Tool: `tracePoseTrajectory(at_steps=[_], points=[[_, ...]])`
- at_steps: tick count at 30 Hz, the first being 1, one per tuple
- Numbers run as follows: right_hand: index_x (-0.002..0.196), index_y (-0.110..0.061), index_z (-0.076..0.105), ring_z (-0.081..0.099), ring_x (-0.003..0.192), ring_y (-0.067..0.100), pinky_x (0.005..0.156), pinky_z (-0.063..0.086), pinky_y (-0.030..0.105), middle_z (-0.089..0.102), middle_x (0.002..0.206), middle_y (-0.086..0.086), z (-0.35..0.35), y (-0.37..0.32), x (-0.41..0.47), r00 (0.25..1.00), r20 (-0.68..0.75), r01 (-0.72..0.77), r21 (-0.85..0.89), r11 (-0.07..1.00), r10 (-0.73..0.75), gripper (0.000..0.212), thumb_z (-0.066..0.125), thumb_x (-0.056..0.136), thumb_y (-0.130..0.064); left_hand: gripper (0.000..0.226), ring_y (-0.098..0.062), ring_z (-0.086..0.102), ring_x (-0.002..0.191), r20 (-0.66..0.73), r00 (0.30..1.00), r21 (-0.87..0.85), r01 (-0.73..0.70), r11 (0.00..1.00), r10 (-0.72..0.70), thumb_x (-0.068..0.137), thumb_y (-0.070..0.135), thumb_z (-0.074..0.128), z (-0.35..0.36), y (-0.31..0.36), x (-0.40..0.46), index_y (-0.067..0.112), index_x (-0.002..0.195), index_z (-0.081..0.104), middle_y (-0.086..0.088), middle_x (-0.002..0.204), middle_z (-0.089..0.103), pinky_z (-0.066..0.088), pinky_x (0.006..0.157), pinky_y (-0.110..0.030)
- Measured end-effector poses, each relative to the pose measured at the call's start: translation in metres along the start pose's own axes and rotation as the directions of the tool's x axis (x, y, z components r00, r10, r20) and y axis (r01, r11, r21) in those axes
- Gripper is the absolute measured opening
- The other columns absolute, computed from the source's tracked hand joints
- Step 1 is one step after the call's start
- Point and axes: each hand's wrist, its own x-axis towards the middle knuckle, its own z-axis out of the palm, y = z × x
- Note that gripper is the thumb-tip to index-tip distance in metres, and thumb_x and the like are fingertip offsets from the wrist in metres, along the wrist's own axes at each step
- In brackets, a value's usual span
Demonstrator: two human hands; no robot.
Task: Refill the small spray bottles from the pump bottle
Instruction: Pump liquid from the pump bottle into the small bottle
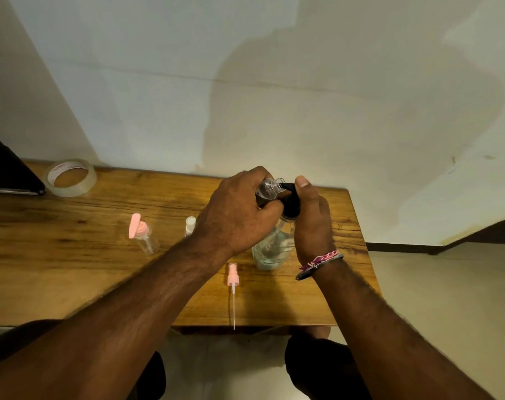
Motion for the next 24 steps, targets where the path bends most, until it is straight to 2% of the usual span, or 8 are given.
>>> tracePoseTrajectory(at_steps=[1, 2, 4, 6, 11, 16, 21, 24], points=[[0.065, -0.029, 0.076, 0.070, 0.073, -0.005, 0.065, 0.050, 0.010, 0.075, 0.070, -0.014, 0.0000, -0.0016, -0.0006, 1.000, -0.004, -0.008, 0.018, 1.000, 0.008, 0.048, 0.049, 0.104, -0.034, 0.015, -0.007, 0.059, 0.074, 0.000, 1.000, -0.001, 0.001, 1.000, -0.001, 0.089, 0.024, 0.074, 0.0002, -0.0003, -0.0001, 0.025, 0.100, 0.064, 0.011, 0.084, 0.064, 0.038, 0.059, -0.021], [0.065, -0.029, 0.076, 0.070, 0.073, -0.005, 0.065, 0.050, 0.009, 0.075, 0.070, -0.014, -0.0012, 0.0004, 0.0005, 1.000, -0.008, -0.005, 0.020, 1.000, 0.005, 0.046, 0.051, 0.103, -0.036, 0.014, -0.008, 0.059, 0.074, 0.000, 1.000, -0.002, 0.000, 1.000, 0.000, 0.089, 0.024, 0.074, 0.0002, -0.0005, -0.0002, 0.025, 0.099, 0.064, 0.010, 0.084, 0.064, 0.038, 0.060, -0.022], [0.074, -0.028, 0.078, 0.072, 0.078, 0.001, 0.068, 0.052, 0.013, 0.077, 0.076, -0.008, 0.0000, 0.0012, 0.0008, 1.000, -0.005, 0.006, 0.012, 1.000, -0.006, 0.040, 0.053, 0.092, -0.052, 0.014, -0.008, 0.059, 0.074, -0.001, 1.000, 0.000, -0.006, 1.000, 0.006, 0.089, 0.024, 0.074, 0.0002, -0.0010, -0.0001, 0.026, 0.098, 0.063, 0.010, 0.083, 0.064, 0.038, 0.059, -0.022], [0.082, -0.027, 0.079, 0.073, 0.083, 0.005, 0.069, 0.053, 0.014, 0.078, 0.081, -0.005, 0.0009, 0.0025, 0.0004, 1.000, -0.002, 0.001, 0.018, 1.000, -0.001, 0.043, 0.050, 0.087, -0.059, 0.013, -0.009, 0.059, 0.073, -0.004, 1.000, 0.000, -0.009, 1.000, 0.009, 0.089, 0.024, 0.074, 0.0002, -0.0009, 0.0000, 0.027, 0.096, 0.063, 0.010, 0.083, 0.064, 0.038, 0.059, -0.022], [0.076, -0.037, 0.081, 0.074, 0.085, 0.005, 0.071, 0.053, 0.014, 0.079, 0.082, -0.007, 0.0026, -0.0018, -0.0011, 0.999, 0.036, 0.015, 0.014, 1.000, -0.015, 0.044, 0.043, 0.095, -0.051, 0.012, -0.007, 0.058, 0.071, -0.008, 1.000, -0.010, -0.004, 1.000, 0.003, 0.089, 0.024, 0.073, 0.0003, -0.0013, 0.0002, 0.028, 0.094, 0.062, 0.012, 0.079, 0.063, 0.037, 0.059, -0.023], [0.079, -0.037, 0.081, 0.074, 0.087, 0.008, 0.072, 0.053, 0.015, 0.079, 0.084, -0.004, 0.0034, 0.0004, -0.0007, 1.000, 0.019, 0.021, -0.017, 1.000, -0.020, 0.046, 0.045, 0.087, -0.064, 0.012, -0.007, 0.058, 0.070, -0.007, 1.000, -0.017, -0.001, 1.000, 0.001, 0.089, 0.024, 0.074, -0.0005, -0.0014, 0.0001, 0.027, 0.094, 0.063, 0.013, 0.079, 0.063, 0.037, 0.058, -0.023], [0.067, -0.036, 0.080, 0.070, 0.074, -0.003, 0.065, 0.051, 0.011, 0.076, 0.071, -0.012, 0.0000, 0.0012, -0.0004, 1.000, -0.019, 0.002, -0.019, 1.000, -0.003, 0.047, 0.044, 0.098, -0.044, 0.013, -0.007, 0.057, 0.070, -0.002, 1.000, -0.011, -0.005, 1.000, 0.005, 0.088, 0.023, 0.073, -0.0008, -0.0009, -0.0004, 0.027, 0.095, 0.062, 0.011, 0.079, 0.062, 0.037, 0.058, -0.024], [0.053, -0.027, 0.069, 0.064, 0.061, -0.013, 0.058, 0.047, 0.005, 0.069, 0.058, -0.023, -0.0030, -0.0011, -0.0036, 1.000, -0.018, -0.005, 0.037, 0.999, 0.006, 0.060, 0.046, 0.108, -0.020, 0.014, -0.008, 0.058, 0.071, -0.003, 1.000, -0.004, -0.004, 1.000, 0.004, 0.088, 0.023, 0.073, -0.0007, -0.0008, 0.0002, 0.026, 0.096, 0.063, 0.011, 0.080, 0.063, 0.038, 0.059, -0.024]])
